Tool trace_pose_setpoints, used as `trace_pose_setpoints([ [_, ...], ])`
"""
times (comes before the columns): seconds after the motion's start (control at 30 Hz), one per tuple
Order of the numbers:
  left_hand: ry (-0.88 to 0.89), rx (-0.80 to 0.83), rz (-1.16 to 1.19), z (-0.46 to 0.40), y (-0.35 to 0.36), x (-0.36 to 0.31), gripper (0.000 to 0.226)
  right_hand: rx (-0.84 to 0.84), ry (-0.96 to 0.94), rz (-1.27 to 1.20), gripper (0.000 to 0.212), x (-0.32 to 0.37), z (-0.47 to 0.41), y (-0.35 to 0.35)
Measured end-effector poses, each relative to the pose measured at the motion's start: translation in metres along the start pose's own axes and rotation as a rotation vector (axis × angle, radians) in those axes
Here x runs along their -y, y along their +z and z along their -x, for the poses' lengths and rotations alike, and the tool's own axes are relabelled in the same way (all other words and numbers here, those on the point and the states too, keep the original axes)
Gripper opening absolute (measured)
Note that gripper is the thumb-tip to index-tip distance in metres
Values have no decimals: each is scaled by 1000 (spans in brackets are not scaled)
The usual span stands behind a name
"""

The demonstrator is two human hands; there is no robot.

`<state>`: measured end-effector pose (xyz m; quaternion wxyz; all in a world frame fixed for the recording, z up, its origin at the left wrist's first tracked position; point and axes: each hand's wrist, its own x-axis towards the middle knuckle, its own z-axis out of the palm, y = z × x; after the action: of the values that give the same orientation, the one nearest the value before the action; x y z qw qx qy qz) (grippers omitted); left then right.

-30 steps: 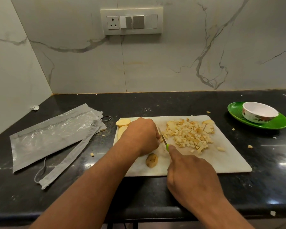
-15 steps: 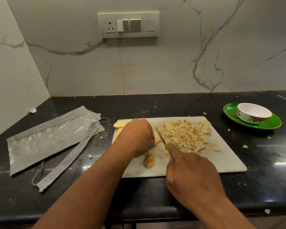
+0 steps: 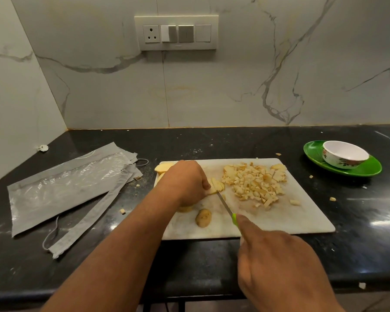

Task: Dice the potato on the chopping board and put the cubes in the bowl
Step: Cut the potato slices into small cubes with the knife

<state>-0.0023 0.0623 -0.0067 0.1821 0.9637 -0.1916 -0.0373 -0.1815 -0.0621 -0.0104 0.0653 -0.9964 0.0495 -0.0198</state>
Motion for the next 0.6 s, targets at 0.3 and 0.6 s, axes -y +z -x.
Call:
trace_pose_setpoints([
  [0.3, -14, -43, 26, 0, -4, 3, 10, -205, -80, -22, 54, 9, -48, 19],
  [0.6, -9, -32, 29, -1, -3, 2, 11, -42, -32, -22, 60, -5, -3, 14],
])
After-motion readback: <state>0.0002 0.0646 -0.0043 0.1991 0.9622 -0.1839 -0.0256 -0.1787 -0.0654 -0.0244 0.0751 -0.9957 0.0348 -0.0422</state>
